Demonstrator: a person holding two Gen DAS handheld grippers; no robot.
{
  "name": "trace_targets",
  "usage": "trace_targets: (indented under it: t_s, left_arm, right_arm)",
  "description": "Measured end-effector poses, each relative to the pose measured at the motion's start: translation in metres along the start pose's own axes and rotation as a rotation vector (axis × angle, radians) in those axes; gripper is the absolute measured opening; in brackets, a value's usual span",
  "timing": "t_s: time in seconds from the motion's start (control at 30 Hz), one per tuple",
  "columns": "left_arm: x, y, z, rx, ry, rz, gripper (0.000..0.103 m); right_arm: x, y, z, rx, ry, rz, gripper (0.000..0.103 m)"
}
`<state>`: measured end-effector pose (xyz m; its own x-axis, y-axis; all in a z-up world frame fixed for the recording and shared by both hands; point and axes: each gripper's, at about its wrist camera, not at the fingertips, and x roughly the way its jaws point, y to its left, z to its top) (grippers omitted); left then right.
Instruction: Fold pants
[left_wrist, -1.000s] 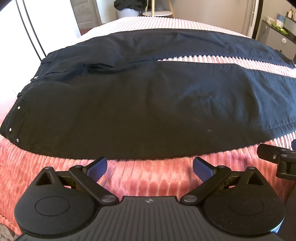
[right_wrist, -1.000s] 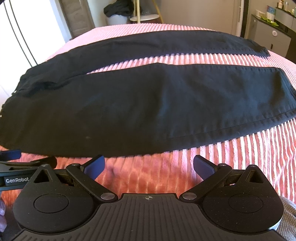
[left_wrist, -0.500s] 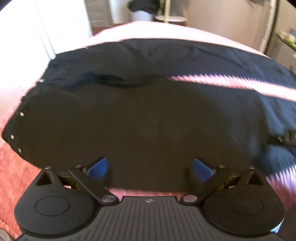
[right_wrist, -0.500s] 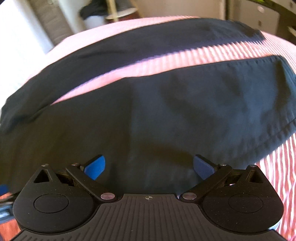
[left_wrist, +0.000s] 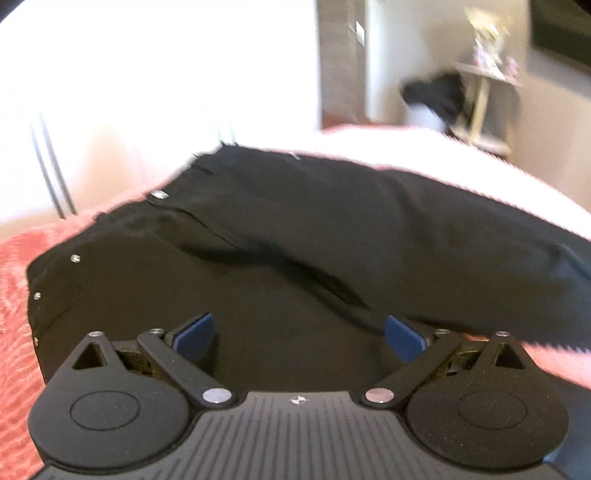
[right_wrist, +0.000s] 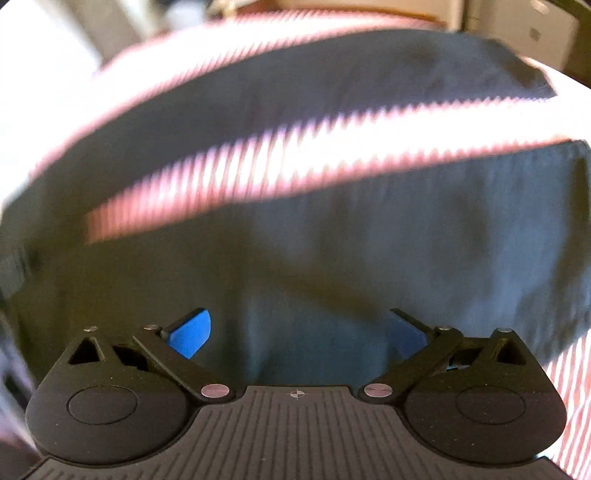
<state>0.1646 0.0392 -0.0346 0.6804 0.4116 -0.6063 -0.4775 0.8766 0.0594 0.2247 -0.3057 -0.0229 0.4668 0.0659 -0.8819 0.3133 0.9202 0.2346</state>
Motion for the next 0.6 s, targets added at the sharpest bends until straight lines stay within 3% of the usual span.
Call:
trace_targets:
  t_s: [0.1,0.17,0.23,0.37,0.5,0.6]
  left_arm:
    - [0.006,0.006,0.005,-0.042,-0.08,0.041,0.099]
    - [0.015,0.006,0.009,-0.049,-0.087,0.051,0.099]
    - [0.025,0.006,0.009,-0.057,-0.069,0.053,0.099]
    - [0.042,0.004,0.007,-0.079,0.026,0.045,0.099]
    - [0.046,-0.002,0.006,-0.07,0.029,0.063,0.099]
    - [0.052,-0.001,0.006,-0.088,0.03,0.056,0.099]
  right_arm:
    - [0.012,-0.017,0.074,0.16,-0.078,-0.017,0.103]
    - [0.03,-0.03,0.121,0.294,-0.083,-0.062,0.099]
    - [0.052,-0.039,0.163,0.418,-0.075,-0.076,0.076]
    - [0.096,-0.043,0.22,0.612,-0.079,-0.167,0.075]
    - [0.121,-0.032,0.25,0.669,-0.09,-0.289,0.078]
    - [0.137,-0.039,0.262,0.724,-0.043,-0.344,0.084]
